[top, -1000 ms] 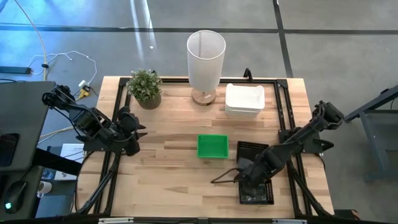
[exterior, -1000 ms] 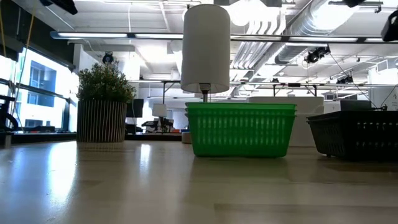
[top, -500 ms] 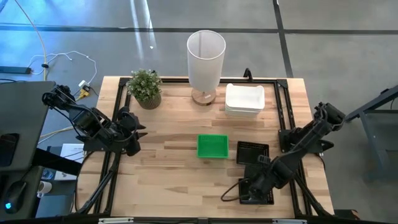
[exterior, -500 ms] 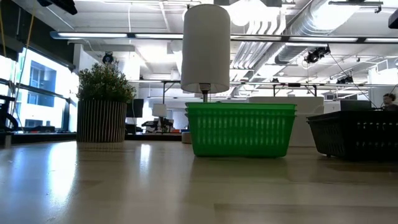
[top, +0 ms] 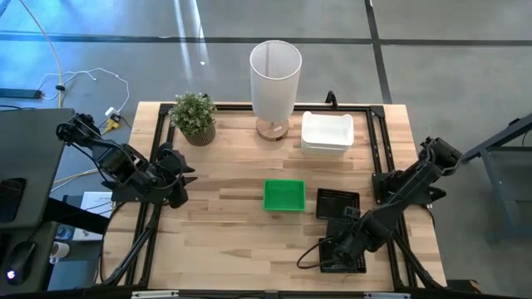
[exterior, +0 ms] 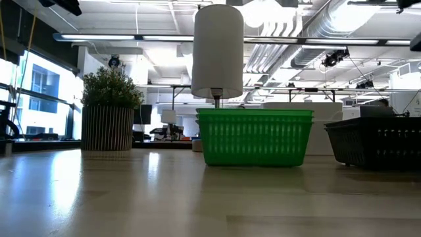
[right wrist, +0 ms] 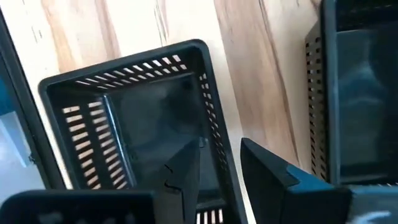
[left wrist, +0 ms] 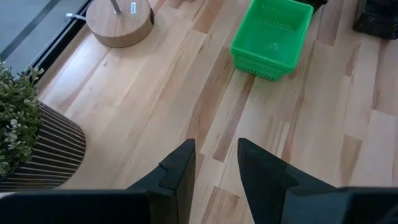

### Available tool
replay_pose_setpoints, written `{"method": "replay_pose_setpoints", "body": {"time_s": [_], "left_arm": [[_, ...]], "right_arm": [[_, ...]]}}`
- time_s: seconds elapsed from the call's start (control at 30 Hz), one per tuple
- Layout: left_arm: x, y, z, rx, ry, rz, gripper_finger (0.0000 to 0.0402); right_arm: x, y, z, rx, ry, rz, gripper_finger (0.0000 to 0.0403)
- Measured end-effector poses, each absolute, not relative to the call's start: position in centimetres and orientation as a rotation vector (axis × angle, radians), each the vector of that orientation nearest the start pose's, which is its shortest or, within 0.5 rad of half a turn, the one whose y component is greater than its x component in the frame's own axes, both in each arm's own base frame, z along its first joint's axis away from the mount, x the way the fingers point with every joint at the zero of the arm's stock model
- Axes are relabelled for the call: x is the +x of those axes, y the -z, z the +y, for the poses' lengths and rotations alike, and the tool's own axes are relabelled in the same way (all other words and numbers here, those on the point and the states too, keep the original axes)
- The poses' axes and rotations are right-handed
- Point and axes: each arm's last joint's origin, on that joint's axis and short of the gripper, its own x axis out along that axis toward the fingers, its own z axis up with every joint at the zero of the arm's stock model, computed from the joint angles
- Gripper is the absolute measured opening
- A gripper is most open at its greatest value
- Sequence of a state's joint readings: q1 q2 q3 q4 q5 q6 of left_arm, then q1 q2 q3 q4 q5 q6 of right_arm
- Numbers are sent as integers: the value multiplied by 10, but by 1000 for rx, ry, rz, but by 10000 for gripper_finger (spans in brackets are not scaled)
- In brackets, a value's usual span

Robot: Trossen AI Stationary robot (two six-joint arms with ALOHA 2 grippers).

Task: Stack baskets by color
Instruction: Stack the black bin on top of the stacked black bins

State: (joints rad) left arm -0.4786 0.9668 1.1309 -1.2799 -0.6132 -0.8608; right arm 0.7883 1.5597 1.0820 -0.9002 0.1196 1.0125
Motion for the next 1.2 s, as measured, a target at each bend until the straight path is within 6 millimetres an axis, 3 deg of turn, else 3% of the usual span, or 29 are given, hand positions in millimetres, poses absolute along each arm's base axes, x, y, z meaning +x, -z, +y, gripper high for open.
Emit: {"method": "replay_pose_setpoints", "body": {"time_s": [0.53,1.0,1.2], "left_arm": [[134,-338,-51,-216,-500,807,106],[134,-337,-51,-224,-489,818,106],[134,-338,-51,-224,-489,818,106]], "right_arm": [[191,-173,189,280,84,1387,103],[193,-180,191,312,89,1403,103],[187,-169,187,337,111,1454,98]]}}
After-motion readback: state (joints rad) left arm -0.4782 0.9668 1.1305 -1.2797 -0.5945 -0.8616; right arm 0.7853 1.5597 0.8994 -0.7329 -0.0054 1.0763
